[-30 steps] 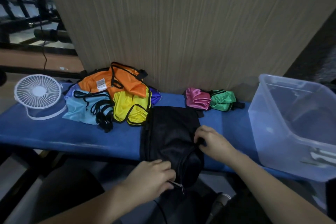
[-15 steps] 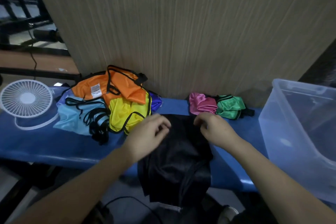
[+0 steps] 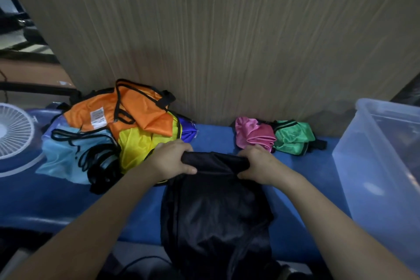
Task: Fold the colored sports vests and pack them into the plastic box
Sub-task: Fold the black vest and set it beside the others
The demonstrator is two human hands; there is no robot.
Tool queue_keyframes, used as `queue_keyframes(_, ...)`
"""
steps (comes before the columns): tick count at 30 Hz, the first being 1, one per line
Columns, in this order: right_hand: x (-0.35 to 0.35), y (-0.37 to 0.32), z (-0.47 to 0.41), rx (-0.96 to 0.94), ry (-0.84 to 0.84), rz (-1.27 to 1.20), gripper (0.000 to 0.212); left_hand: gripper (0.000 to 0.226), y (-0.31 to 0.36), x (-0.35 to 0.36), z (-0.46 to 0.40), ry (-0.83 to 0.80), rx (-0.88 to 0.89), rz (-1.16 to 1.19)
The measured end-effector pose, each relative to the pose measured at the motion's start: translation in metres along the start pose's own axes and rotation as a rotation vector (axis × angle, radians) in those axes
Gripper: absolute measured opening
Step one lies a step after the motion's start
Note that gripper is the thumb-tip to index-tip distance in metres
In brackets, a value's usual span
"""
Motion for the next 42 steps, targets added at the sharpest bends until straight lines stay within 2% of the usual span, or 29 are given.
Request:
queue_keyframes(3, -0.005, -0.002, 0.009, -0.052, 0.044, -0.125, 0.020, 0.025, -0.007, -0.005, 0.010, 0.018, 0.019, 0.283)
queue_keyframes(8, -0.022, -0.012, 0.041, -0.049, 0.093, -0.595, 0.022, 0.026, -0.004, -0.023, 0.032, 0.049, 0.088, 0.667)
queue_keyframes(10, -0.034, -0.018, 0.057, -0.088, 0.131, -0.743, 0.019, 0.033, 0.001, -0.038, 0.043, 0.072, 0.100, 0.848)
queue_keyframes(13, -0.053, -0.028, 0.082, -0.141, 0.112, -0.946, 0.033, 0.032, 0.014, -0.061, 0.064, 0.085, 0.158, 0.979)
queue_keyframes(15, -0.062, -0.034, 0.095, -0.165, 0.083, -0.975, 0.032, 0.026, 0.024, -0.073, 0.078, 0.107, 0.204, 0.972)
queue_keyframes(19, -0.072, -0.051, 0.125, -0.197, 0.115, -0.988, 0.030, 0.029, 0.039, -0.087, 0.108, 0.174, 0.252, 0.956)
queue_keyframes(25, -0.084, -0.085, 0.193, -0.249, 0.151, -1.004, 0.012, 0.022, 0.056, -0.110, 0.166, 0.203, 0.334, 0.932)
queue_keyframes(28, -0.096, -0.099, 0.219, -0.264, 0.179, -1.119, 0.022, 0.022, 0.067, -0.129, 0.190, 0.234, 0.369, 0.969)
queue_keyframes(30, -0.104, -0.102, 0.222, -0.277, 0.212, -1.119, 0.043, 0.029, 0.073, -0.139, 0.194, 0.259, 0.379, 0.935)
queue_keyframes(32, -0.110, -0.104, 0.215, -0.256, 0.258, -1.066, 0.055, 0.037, 0.072, -0.142, 0.185, 0.277, 0.335, 0.904)
queue_keyframes(37, -0.113, -0.089, 0.164, -0.195, 0.354, -0.897, 0.014, 0.027, 0.054, -0.130, 0.125, 0.333, 0.244, 0.762)
queue_keyframes(42, -0.099, -0.052, 0.101, -0.011, 0.362, -0.720, 0.017, 0.024, 0.030, -0.101, 0.050, 0.335, 0.160, 0.634)
Point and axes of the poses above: each hand's wrist, its own z-axis away from the middle knuckle, its own x-axis out of the palm, y = z × x, the point moved 2 cm from there along -z, towards the middle knuckle, and after that the axes turned 10 degrees about -z, right-handed, at the moved point
